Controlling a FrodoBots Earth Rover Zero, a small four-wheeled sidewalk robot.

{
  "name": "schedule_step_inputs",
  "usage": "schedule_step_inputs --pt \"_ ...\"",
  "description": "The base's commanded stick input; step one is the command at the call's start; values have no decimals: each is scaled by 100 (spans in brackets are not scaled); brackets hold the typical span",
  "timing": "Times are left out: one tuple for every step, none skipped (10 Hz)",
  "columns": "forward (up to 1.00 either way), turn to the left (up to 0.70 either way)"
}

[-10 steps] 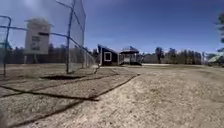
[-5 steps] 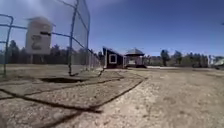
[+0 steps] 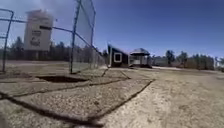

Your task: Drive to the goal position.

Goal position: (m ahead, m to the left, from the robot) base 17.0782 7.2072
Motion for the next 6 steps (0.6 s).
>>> schedule_step_inputs --pt "70 3" --pt "70 3" --pt "70 3" --pt "70 3" --pt "70 3" --pt "70 3"
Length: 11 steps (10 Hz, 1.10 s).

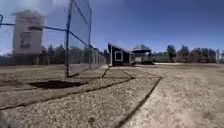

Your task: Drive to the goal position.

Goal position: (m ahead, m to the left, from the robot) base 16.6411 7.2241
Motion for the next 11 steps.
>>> schedule_step_inputs --pt "70 3" --pt "70 3" --pt "70 3" --pt "70 3" --pt "70 3" --pt "70 3" --pt "70 3" --pt "70 3" --pt "70 3" --pt "70 3" --pt "70 3"
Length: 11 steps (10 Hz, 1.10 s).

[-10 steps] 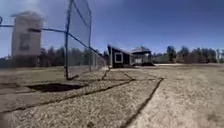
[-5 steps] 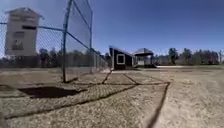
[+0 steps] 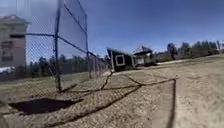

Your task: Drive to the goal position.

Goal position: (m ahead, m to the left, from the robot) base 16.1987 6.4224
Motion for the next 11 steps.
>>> schedule_step_inputs --pt "70 3" --pt "70 3" --pt "70 3" --pt "70 3" --pt "70 17" --pt "70 35" --pt "70 3" --pt "70 3" --pt "70 3" --pt "70 3" --pt "70 3"
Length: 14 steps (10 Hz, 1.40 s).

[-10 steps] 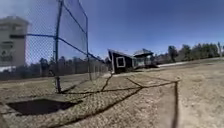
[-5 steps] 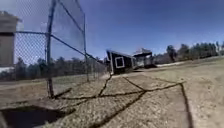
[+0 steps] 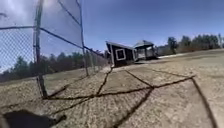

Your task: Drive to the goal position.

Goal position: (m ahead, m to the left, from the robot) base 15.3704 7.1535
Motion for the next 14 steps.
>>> schedule_step_inputs --pt "70 6" --pt "70 18" --pt "70 33" --pt "70 24" --pt "70 12" --pt "70 3" --pt "70 3" --pt "70 3" --pt "70 3" --pt "70 4" --pt "70 3" --pt "70 3" --pt "70 3" --pt "70 3"
